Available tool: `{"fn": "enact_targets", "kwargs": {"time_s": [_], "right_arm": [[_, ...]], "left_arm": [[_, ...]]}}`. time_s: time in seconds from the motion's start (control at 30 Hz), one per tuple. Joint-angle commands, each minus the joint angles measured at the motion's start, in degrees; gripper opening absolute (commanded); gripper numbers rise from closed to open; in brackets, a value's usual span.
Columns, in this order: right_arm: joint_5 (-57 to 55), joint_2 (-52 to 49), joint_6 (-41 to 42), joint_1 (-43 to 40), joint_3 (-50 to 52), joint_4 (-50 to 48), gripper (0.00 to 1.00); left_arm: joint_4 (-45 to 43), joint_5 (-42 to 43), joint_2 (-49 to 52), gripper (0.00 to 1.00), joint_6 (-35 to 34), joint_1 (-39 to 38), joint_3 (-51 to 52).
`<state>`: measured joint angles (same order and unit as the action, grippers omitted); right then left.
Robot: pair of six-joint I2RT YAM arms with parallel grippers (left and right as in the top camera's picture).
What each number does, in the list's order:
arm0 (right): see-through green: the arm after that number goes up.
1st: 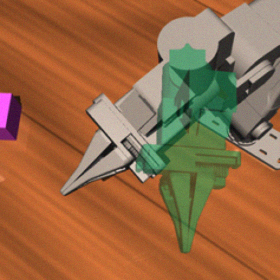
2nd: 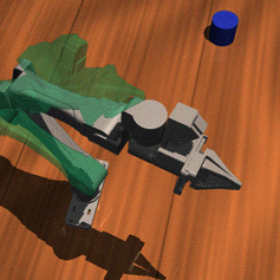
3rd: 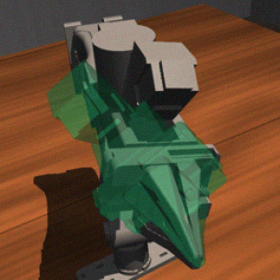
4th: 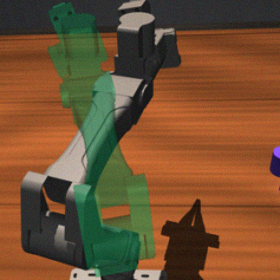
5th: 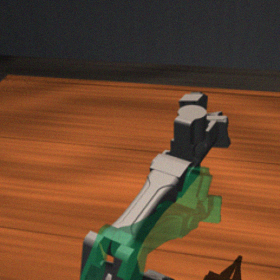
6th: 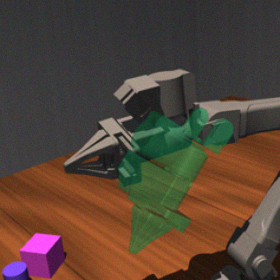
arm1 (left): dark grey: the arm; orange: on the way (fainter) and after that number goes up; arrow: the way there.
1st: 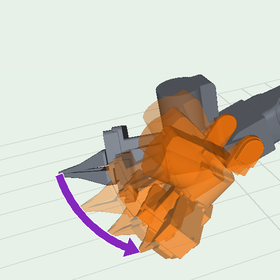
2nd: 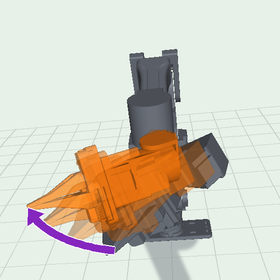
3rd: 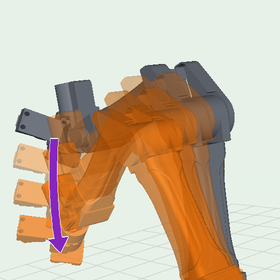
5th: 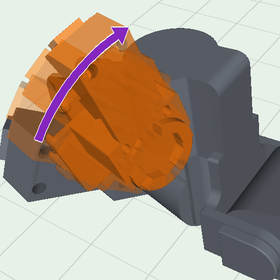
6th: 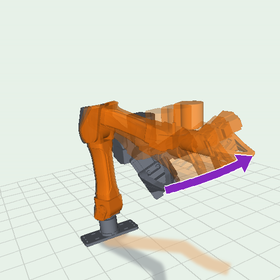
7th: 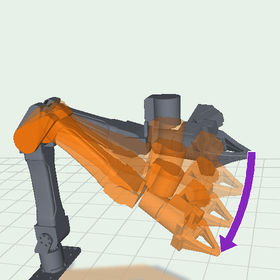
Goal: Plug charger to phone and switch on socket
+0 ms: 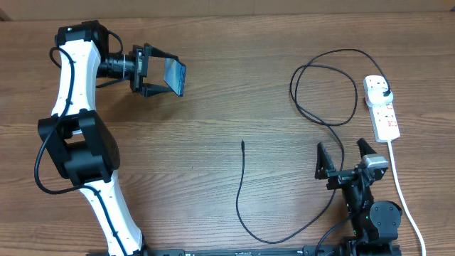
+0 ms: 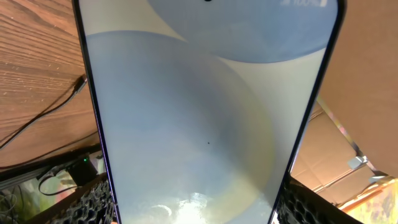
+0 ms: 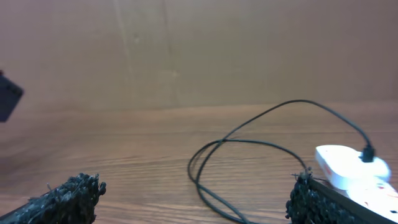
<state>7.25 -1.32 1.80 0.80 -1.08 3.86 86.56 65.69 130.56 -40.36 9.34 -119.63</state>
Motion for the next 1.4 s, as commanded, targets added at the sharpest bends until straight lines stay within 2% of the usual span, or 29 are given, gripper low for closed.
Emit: {"fn": "enact_targets", "kwargs": {"time_s": [0.0,0.3,0.43,0.7,0.87,1.0,1.13,1.37], "right_arm": [[3.1,0.2,0.7,0.2,-2.9,0.7,1.0],[3.3,-9.9,-0.4,0.2,-14.5,7.1,1.0],[5.9,-20.0,-1.1,0.2,-20.8,8.8,1.0],[15.3,-46.6,-2.1,0.2,-36.4,16.4,1.0],[25.3,-62.6,-1.6,0.2,-46.0,20.5,1.0],[38.5,-71.7,-1.6,0.2,-49.5,18.4,1.0],[50.3,-76.7,-1.6,0.2,-49.6,13.0,1.0],[63.9,-79.2,-1.6,0.2,-49.6,11.3,1.0]], "left_arm": [[0.0,1.8,0.1,0.04,0.1,-0.4,-1.8],[0.0,1.8,0.1,0.04,0.1,-0.4,-1.8],[0.0,1.8,0.1,0.04,0.1,-0.4,-1.8],[0.0,1.8,0.1,0.04,0.1,-0.4,-1.8],[0.0,1.2,0.1,0.04,0.1,-0.4,-1.8],[0.0,-0.2,0.1,0.04,0.1,-0.4,-1.8],[0.0,-1.6,0.1,0.04,0.0,-0.4,-1.8],[0.0,-5.4,0.1,0.04,-0.2,-0.5,-1.8]]}}
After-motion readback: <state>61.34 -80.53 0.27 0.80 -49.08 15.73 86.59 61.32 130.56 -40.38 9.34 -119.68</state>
